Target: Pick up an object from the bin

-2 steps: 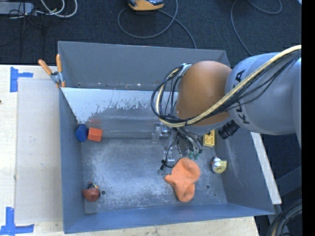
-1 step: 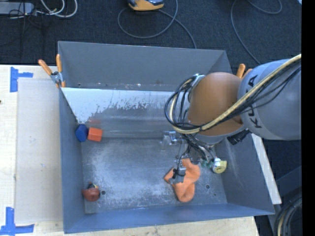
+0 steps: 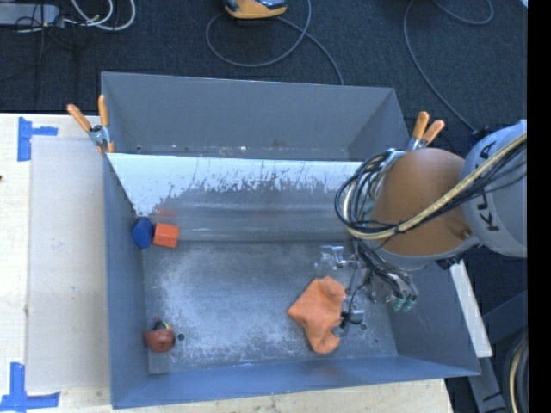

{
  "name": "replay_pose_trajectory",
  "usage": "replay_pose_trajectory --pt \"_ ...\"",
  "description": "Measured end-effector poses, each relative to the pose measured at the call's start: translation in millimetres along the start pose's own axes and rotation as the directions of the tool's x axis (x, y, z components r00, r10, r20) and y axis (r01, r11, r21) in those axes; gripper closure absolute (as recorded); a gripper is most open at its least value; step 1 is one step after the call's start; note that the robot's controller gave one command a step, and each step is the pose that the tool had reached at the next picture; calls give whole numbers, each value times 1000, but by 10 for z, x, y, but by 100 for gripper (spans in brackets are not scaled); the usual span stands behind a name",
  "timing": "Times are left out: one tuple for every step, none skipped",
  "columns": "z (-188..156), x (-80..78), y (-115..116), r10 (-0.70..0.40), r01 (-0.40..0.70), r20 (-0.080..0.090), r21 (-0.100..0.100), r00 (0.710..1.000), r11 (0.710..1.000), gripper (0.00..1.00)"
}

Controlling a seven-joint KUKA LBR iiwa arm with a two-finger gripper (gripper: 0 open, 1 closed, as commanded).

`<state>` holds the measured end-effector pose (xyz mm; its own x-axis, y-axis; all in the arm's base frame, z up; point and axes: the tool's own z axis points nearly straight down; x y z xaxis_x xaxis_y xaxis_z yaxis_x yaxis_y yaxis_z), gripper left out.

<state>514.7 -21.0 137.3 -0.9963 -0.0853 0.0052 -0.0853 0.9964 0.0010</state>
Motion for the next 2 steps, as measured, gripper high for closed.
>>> replay_pose_trajectory --pt "73 69 -277 41 -41 0 1 999 999 0" --pt "355 -67 -162 -89 89 1 0 996 996 0"
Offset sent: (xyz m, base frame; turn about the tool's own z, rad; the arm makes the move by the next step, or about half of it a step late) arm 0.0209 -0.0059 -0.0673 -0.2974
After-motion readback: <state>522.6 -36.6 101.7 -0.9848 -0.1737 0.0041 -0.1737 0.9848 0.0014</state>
